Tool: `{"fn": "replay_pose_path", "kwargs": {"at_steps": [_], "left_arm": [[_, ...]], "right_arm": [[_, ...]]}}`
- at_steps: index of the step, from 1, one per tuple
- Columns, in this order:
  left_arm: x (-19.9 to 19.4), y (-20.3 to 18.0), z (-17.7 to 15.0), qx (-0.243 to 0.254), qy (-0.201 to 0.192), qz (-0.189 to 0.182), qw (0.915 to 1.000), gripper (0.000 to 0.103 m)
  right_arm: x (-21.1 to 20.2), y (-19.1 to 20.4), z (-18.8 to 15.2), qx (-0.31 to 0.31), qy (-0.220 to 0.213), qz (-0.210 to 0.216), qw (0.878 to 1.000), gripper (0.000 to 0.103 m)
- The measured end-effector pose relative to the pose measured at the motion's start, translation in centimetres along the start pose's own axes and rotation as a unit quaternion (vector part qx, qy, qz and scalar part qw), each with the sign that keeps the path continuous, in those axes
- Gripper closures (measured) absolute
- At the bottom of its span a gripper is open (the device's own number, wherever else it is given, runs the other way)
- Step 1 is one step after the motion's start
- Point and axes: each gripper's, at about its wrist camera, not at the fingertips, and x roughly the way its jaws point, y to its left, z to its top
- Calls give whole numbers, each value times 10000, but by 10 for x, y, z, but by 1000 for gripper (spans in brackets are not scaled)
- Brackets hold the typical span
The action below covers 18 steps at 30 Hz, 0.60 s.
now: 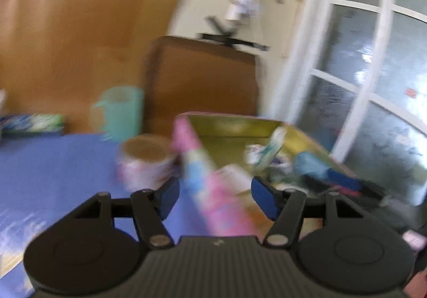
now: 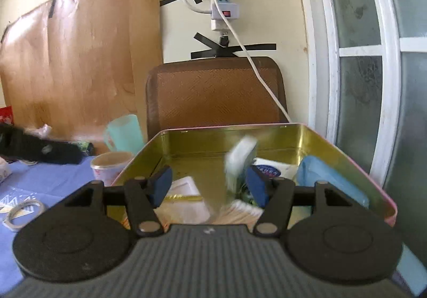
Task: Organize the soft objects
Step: 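Carry the soap box into the pink tin and open the left gripper, then grasp the clear tape roll on the cloth with the right gripper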
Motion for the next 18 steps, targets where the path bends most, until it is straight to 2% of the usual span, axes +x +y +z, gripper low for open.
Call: {"fn": "replay_pose_path", "kwargs": {"at_steps": [3, 5, 7, 9, 12, 15, 18], "left_arm": [[-28, 48, -20, -507, 57, 513, 9974, 42], [-50, 83, -32, -918, 95, 926, 9914, 42], [-75, 115, -44, -1281, 37, 1335, 9827, 42], [-96, 142, -54, -1563, -27, 1664, 9736, 44], [-125, 172, -70, -1984, -209, 1846, 9623, 44], [-141, 193, -82, -2226, -294, 1786, 9579, 44], [-145, 199, -87, -2256, -271, 1619, 9603, 44]], "right_arm": [[-14, 14, 1, 107, -415, 344, 9985, 38], [-19, 28, 6, 165, -633, 789, 9947, 29], [-22, 48, 9, 202, -665, 1399, 9877, 8], [-11, 80, 11, 100, -242, 2163, 9760, 5], [17, 135, -1, -368, 622, 2707, 9599, 5], [45, 182, -16, -924, 1198, 2941, 9437, 5], [69, 210, -26, -1211, 1564, 2778, 9400, 5]]}}
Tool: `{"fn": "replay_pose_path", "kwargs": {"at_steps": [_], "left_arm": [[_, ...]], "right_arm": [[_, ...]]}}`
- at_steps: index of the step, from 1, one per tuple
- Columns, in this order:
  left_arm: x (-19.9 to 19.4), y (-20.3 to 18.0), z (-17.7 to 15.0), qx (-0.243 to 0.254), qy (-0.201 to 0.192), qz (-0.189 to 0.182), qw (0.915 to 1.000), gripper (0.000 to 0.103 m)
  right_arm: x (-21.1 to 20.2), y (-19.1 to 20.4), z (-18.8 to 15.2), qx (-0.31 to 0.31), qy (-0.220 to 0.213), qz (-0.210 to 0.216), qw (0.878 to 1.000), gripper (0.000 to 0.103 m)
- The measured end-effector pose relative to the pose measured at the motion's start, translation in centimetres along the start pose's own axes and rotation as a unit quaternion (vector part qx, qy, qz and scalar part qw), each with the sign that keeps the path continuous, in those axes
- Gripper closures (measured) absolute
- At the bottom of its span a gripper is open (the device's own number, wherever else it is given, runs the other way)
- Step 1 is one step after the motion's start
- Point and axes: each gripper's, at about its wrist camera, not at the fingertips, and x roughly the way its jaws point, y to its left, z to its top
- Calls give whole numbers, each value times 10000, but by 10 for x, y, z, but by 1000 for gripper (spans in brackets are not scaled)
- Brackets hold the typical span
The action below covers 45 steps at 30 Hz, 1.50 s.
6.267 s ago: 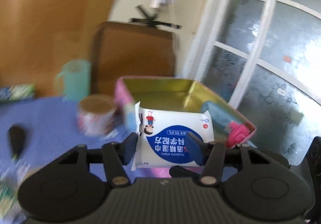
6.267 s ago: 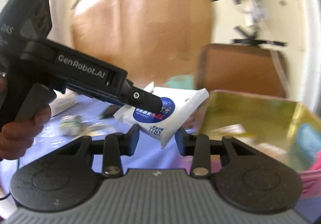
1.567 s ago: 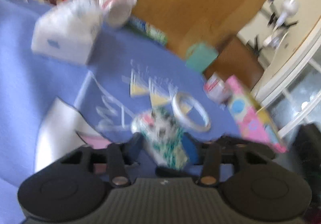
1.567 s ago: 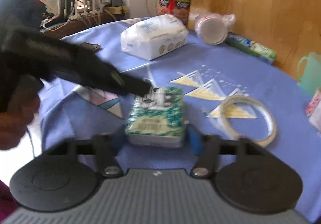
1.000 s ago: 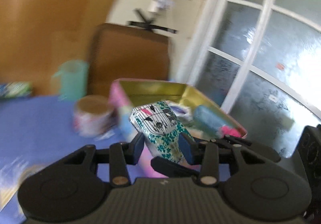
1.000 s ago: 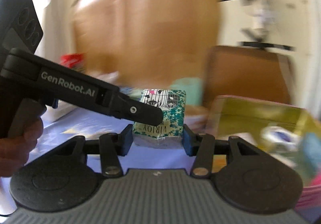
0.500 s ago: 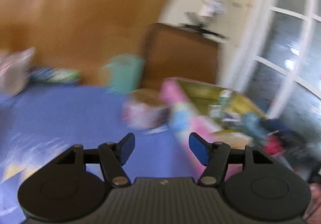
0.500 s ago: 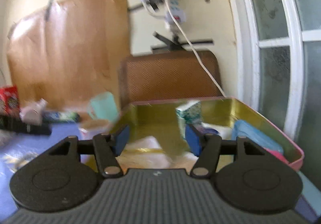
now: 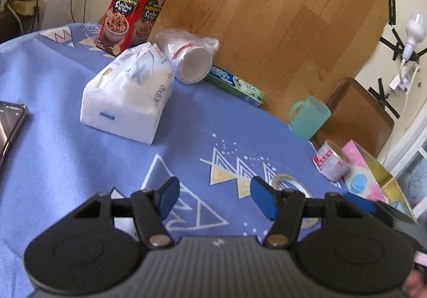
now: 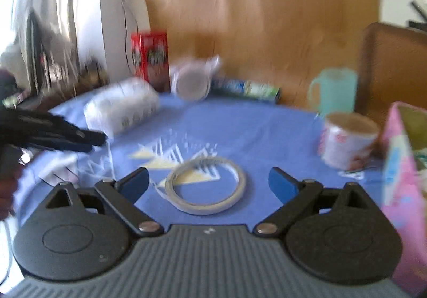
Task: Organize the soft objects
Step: 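Grasp the clear tape roll on the cloth with the right gripper, then carry the tape roll into the pink tin and open the right gripper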
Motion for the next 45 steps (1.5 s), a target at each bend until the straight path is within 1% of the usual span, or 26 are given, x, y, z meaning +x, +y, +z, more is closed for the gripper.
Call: {"fn": "replay_pose_path", "kwargs": {"at_steps": [2, 4, 6, 8, 9, 11, 12, 13, 16, 18, 19, 22, 24, 25, 26, 27, 29, 31, 33, 37, 39, 40, 41, 43, 44, 45], "left_arm": [[-1, 4, 1, -18, 58, -182, 9998, 44], [3, 1, 2, 79, 104, -325, 9994, 44], [7, -4, 1, 206, 156, -408, 9988, 44], [12, -8, 0, 215, 227, -504, 9982, 44], [14, -10, -1, 201, 260, -536, 9980, 44], [17, -13, -4, 199, 325, -598, 9975, 46], [18, -15, -5, 231, 356, -626, 9971, 47], [18, -18, -6, 268, 380, -636, 9969, 49], [19, -25, -7, 349, 474, -631, 9963, 49], [21, -34, -8, 412, 593, -706, 9949, 49], [24, -39, -9, 441, 695, -749, 9938, 49], [41, -52, -13, 416, 1142, -906, 9884, 49], [51, -61, -16, 382, 1280, -943, 9865, 58], [54, -67, -17, 460, 1339, -915, 9857, 76], [57, -77, -18, 567, 1408, -828, 9849, 81], [58, -88, -17, 685, 1393, -824, 9844, 80], [56, -110, -11, 889, 1298, -953, 9829, 81], [52, -144, -2, 1251, 1150, -1193, 9782, 81], [52, -181, 4, 1633, 1044, -1431, 9705, 81], [64, -268, -4, 2413, 950, -1884, 9472, 76], [77, -310, -14, 2748, 892, -2096, 9341, 68], [86, -327, -18, 2840, 933, -2185, 9289, 56], [93, -340, -22, 2916, 942, -2204, 9260, 49], [101, -356, -32, 3101, 732, -2021, 9261, 52], [101, -355, -35, 3112, 721, -1932, 9277, 52], [98, -349, -36, 3019, 752, -1964, 9299, 52]], "right_arm": [[14, -2, 5, 155, 242, -106, 9995, 6], [18, -4, 7, 322, 325, 9, 9990, 5], [24, -2, 5, 240, 494, 45, 9985, 5], [37, 3, -1, 142, 793, 45, 9967, 5], [39, 10, -5, 52, 785, -5, 9969, 2], [40, 19, -7, -224, 760, -121, 9968, 3], [42, 18, -7, -225, 715, -47, 9972, 14], [40, 18, -6, -223, 698, 3, 9973, 19], [30, 16, -10, -139, 672, 40, 9976, 21], [15, 14, -15, 94, 607, 304, 9976, 21], [8, 13, -18, 190, 544, 428, 9974, 21], [-8, 16, -29, 244, 376, 487, 9978, 21], [-19, 19, -37, 203, 221, 441, 9986, 22], [-22, 19, -38, 149, 156, 375, 9991, 22], [-28, 20, -40, 76, 68, 238, 9997, 22], [-34, 19, -39, -6, -42, 102, 9999, 22], [-50, 14, -36, -80, -328, -135, 9993, 22], [-70, 4, -32, -120, -680, -433, 9967, 22], [-94, -12, -29, -84, -1040, -817, 9912, 22], [-136, -56, -33, 343, -1410, -1530, 9775, 21], [-148, -78, -36, 434, -1428, -1917, 9700, 21], [-150, -94, -36, 502, -1369, -2172, 9652, 20], [-149, -110, -34, 603, -1290, -2427, 9596, 19], [-138, -146, -33, 744, -1041, -3046, 9439, 13], [-135, -159, -35, 817, -897, -3245, 9381, 14], [-137, -169, -38, 958, -899, -3256, 9363, 17]]}}
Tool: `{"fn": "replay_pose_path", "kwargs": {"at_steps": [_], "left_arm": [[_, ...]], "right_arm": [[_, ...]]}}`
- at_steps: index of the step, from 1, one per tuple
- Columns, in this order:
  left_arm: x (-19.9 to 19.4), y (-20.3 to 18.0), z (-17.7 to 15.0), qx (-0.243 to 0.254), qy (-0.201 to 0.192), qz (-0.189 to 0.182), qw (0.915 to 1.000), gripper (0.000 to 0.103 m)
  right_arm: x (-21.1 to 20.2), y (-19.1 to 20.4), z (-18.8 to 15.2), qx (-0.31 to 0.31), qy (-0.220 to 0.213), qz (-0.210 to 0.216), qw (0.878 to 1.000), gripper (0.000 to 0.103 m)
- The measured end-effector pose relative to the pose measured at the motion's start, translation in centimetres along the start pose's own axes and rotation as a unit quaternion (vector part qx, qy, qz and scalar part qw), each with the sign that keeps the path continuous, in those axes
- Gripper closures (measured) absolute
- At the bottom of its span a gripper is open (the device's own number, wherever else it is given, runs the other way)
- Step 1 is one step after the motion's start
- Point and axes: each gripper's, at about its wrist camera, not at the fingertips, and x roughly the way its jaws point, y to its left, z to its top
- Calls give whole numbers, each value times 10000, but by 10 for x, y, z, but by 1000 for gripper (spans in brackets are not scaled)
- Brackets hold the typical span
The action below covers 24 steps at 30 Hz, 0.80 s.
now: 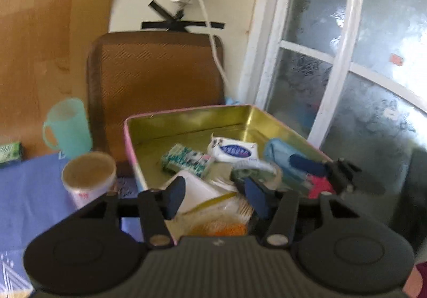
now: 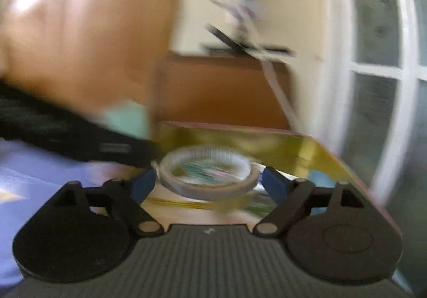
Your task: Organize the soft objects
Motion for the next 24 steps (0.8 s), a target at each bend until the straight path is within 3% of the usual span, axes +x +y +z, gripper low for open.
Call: {"fn": "replay_pose_path", "kwargs": {"at_steps": [2, 6, 8, 11, 14, 16, 19, 21, 24], "left_arm": [[-16, 12, -13, -104, -95, -95, 9999, 51], [-48, 42, -35, -117, -330, 482, 9982, 48], [-61, 65, -50, -386, -287, 747, 9960, 48], [-77, 108, -74, -954, -136, 1213, 9879, 48], [-96, 146, -99, -1378, -36, 1895, 9722, 48], [-111, 168, -114, -1581, -45, 2208, 9624, 48], [-135, 197, -131, -1838, -176, 2544, 9493, 48], [-142, 210, -136, -1897, -263, 2707, 9434, 48], [-140, 223, -136, -1862, -446, 2788, 9411, 48]], "right_arm": [[-7, -15, -4, 385, -173, 211, 9989, 21], [-20, -8, -14, 503, -479, 304, 9971, 29], [-29, 3, -14, 555, -650, 515, 9950, 31], [-44, 23, -5, 461, -911, 950, 9902, 32], [-52, 54, 5, 244, -991, 1545, 9827, 31], [-55, 78, 5, 156, -900, 1990, 9757, 25], [-45, 114, 0, 175, -388, 2548, 9661, 23], [-35, 140, -6, 71, -154, 2664, 9637, 23], [-10, 169, -7, -18, 54, 2628, 9648, 24]]}}
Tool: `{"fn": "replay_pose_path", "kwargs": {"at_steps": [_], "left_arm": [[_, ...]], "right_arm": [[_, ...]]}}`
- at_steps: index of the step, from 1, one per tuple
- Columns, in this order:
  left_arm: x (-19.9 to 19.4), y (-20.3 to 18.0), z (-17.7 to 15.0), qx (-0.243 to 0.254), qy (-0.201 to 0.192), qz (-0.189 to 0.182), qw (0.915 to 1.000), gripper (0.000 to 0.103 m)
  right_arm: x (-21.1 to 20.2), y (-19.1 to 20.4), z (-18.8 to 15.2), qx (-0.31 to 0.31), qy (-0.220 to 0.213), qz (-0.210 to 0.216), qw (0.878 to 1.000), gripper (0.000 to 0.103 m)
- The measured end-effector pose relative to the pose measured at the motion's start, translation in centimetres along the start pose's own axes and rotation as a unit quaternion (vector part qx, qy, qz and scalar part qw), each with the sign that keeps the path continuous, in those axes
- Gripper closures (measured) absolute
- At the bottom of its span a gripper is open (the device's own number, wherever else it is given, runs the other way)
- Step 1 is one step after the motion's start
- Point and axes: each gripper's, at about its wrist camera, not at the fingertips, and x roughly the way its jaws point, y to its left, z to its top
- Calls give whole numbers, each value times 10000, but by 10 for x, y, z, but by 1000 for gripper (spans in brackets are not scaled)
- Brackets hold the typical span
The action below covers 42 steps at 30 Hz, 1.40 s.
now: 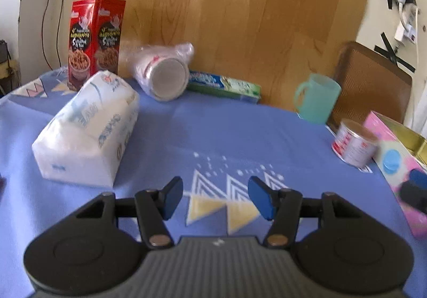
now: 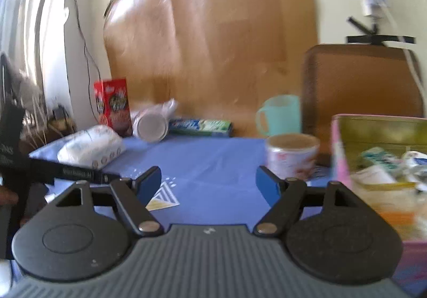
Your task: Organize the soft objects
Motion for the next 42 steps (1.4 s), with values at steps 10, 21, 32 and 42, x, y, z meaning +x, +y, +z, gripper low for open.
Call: {"fn": "replay_pose_path", "kwargs": {"at_steps": [10, 21, 32, 42], "left_arm": [[16, -38, -17, 823, -16, -303, 9961, 49], [14, -29, -16, 491, -123, -73, 9987, 40], [10, -33, -17, 615, -331, 337, 9970, 38], [7, -29, -15, 529, -459, 537, 9961, 28]], "right_arm": [[42, -11, -15, 504, 477, -641, 9955, 28], [47, -7, -15, 340, 555, -664, 9957, 28], [46, -7, -15, 418, 518, -687, 9954, 28], [46, -7, -15, 476, 527, -792, 9943, 28]]}}
